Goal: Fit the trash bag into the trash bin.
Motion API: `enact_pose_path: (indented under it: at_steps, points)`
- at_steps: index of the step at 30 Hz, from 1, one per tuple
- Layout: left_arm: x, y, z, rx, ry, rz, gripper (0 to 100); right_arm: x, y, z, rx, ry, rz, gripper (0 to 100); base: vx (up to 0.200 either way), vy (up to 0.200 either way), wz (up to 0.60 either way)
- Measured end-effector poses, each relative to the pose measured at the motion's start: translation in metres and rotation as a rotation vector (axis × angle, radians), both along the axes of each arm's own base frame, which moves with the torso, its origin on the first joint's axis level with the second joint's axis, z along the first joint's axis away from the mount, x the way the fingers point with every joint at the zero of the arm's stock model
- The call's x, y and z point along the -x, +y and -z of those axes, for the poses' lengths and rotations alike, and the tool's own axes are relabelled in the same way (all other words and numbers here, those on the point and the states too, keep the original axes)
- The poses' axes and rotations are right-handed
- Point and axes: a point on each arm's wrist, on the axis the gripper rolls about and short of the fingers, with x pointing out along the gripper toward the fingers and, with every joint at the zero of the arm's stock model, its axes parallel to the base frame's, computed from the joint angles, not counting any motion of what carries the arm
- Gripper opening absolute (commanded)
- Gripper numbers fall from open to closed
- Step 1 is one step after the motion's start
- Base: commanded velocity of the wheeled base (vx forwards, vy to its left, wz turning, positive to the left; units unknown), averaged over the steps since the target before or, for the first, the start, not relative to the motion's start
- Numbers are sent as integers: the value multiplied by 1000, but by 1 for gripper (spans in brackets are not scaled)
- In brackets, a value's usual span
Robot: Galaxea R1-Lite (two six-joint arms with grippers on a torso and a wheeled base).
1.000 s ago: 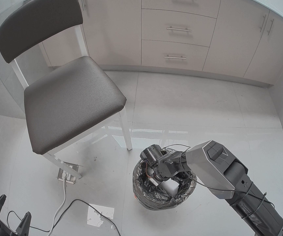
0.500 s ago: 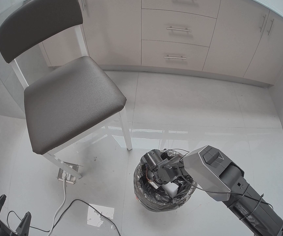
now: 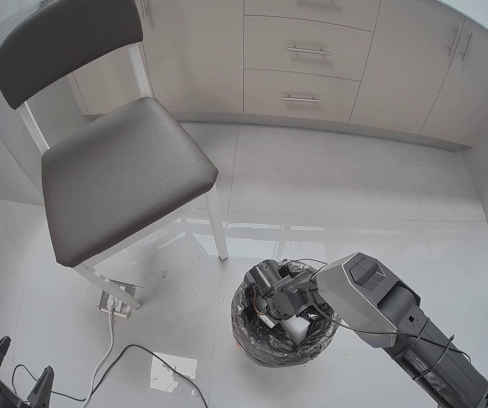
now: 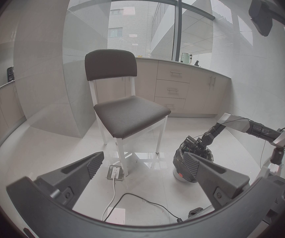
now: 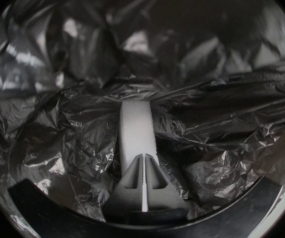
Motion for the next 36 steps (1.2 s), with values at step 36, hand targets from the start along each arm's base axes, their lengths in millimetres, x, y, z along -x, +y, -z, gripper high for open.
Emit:
enact_pose_path:
  at_steps: [36]
  points:
    - [0, 0, 0, 0, 0, 0, 100, 26, 3, -91, 118, 130, -31, 0, 0, 0, 0]
